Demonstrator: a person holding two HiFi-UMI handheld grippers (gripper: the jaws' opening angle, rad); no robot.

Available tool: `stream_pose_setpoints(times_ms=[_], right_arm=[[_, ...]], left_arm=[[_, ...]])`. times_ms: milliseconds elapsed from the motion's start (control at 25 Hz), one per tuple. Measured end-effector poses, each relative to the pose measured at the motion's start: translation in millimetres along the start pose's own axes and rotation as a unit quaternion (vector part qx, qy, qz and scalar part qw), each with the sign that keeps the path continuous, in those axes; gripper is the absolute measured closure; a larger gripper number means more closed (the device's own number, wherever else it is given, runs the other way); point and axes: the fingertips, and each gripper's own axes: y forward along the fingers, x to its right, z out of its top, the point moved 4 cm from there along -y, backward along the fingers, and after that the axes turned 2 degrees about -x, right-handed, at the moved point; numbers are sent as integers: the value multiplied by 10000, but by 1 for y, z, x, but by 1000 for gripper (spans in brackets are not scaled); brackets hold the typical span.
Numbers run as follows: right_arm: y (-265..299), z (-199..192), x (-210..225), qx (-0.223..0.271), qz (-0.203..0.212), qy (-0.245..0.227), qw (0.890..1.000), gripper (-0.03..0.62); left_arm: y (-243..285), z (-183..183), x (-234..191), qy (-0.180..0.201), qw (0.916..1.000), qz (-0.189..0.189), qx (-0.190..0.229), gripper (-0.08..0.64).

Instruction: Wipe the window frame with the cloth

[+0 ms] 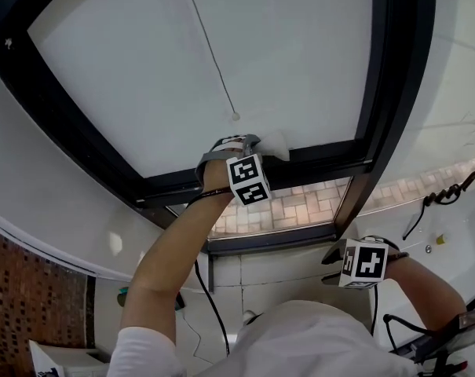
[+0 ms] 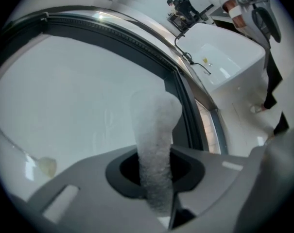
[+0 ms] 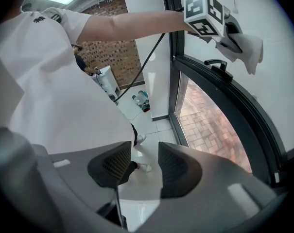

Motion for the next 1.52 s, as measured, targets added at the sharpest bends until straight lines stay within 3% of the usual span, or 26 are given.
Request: stream_pose_setpoints(times_ms=[360,680,1120,1360,1520], right_arm=[[-10,-46,-9,88,-4,286,9996,416],[-11,-76,-12,208,3,494,9986,416],[-29,-89,-7,428,-148,620,9970,416],[-34,-116,-8,462,-243,874,9948,416],[-38,-126,-12,570,-251,1064,9924,416]], left_arm=[[76,35,52,-4,9974,-471,-552,468],[69,43,91,396,9925,-1034,-516,469],[79,154,34,329,9981,-525,45,469],[119,192,32,5,9987,-406,-314,469],[138,200,53,193,9965,-493,-644,469]])
